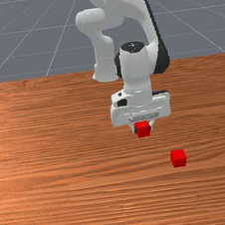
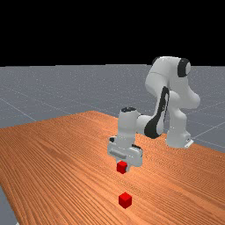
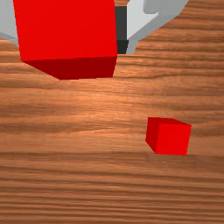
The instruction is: Stack all the cube
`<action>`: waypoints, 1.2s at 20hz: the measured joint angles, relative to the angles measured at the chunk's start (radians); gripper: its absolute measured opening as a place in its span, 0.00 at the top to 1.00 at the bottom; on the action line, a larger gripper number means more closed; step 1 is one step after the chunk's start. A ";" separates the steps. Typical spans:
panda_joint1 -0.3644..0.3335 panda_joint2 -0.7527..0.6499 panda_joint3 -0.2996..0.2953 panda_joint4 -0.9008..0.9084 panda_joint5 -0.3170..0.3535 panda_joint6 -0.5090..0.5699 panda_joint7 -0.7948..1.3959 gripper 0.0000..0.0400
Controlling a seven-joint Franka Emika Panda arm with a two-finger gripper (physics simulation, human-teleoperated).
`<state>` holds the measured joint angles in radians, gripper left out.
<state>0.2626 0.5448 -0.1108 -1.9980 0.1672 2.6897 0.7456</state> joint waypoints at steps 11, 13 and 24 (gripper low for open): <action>0.082 0.198 0.010 0.443 -0.058 -0.326 0.072 0.51; 0.085 0.224 0.012 0.495 -0.062 -0.335 0.074 0.51; 0.104 0.336 0.016 0.616 -0.073 -0.337 0.088 0.51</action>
<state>0.3671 0.8807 -0.0946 -1.3822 0.0947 2.3524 0.8338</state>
